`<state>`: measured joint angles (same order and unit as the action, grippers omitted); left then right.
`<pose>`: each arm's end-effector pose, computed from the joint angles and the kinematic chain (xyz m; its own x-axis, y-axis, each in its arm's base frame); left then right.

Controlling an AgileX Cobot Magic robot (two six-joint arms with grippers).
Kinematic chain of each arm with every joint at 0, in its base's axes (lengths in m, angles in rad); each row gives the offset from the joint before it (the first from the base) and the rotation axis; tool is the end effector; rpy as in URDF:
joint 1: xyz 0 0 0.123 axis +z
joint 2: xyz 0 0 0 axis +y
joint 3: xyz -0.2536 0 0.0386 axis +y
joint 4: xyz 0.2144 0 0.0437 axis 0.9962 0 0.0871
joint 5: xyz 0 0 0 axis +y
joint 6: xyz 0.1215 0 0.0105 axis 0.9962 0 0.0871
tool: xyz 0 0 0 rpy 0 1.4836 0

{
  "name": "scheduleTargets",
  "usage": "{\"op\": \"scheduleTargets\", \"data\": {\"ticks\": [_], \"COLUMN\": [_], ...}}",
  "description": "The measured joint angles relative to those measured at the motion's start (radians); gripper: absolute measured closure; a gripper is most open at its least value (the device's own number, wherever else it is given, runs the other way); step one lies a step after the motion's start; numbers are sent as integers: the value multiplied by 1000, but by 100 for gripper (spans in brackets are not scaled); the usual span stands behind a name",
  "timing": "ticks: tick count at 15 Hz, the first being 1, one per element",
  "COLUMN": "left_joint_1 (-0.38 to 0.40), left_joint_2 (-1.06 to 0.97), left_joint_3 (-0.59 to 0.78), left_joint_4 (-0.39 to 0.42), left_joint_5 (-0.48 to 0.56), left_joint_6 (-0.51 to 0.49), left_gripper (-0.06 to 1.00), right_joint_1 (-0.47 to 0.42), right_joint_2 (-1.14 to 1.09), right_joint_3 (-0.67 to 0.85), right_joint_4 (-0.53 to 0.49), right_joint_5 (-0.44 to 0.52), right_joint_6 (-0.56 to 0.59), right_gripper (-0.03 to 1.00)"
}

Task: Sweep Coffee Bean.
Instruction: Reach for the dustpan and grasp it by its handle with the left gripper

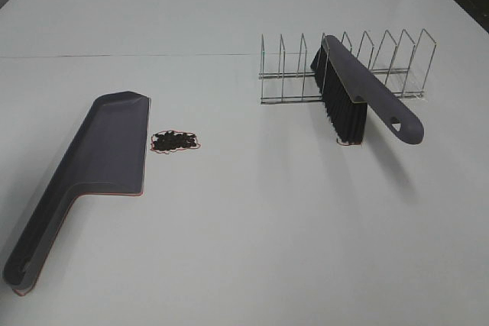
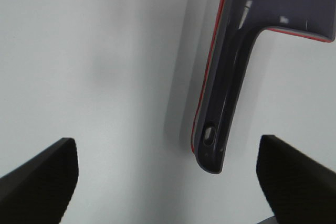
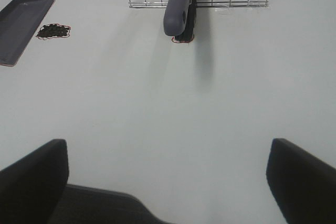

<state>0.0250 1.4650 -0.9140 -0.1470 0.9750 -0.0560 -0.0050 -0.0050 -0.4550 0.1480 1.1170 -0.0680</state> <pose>0.2339 -0.0090 0.1843 -0.9796 -0.1620 -0.1187 -0.1453 0.9797 -0.1379 0.0210 0.0161 0.2298 -0.5355 0.0000 -0.8445 -0.1084 0.9917 0.0687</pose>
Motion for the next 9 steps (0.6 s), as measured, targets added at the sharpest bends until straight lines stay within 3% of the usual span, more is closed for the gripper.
{"op": "scheduleTargets", "data": {"ticks": [5,9], "left_joint_1": [-4,-108], "left_joint_2": [53,63], "left_joint_3": [0,0], "left_joint_4": [-18,-22], "left_joint_5": [-1,-77], "left_joint_6": [-39,-103], "left_gripper": [11,11], "right_joint_1": [0,0], "right_joint_2": [0,0], "right_joint_3": [0,0], "right_joint_4": [0,0], "right_joint_5": [0,0], "right_joint_6": [0,0], "right_gripper": [2,2]}}
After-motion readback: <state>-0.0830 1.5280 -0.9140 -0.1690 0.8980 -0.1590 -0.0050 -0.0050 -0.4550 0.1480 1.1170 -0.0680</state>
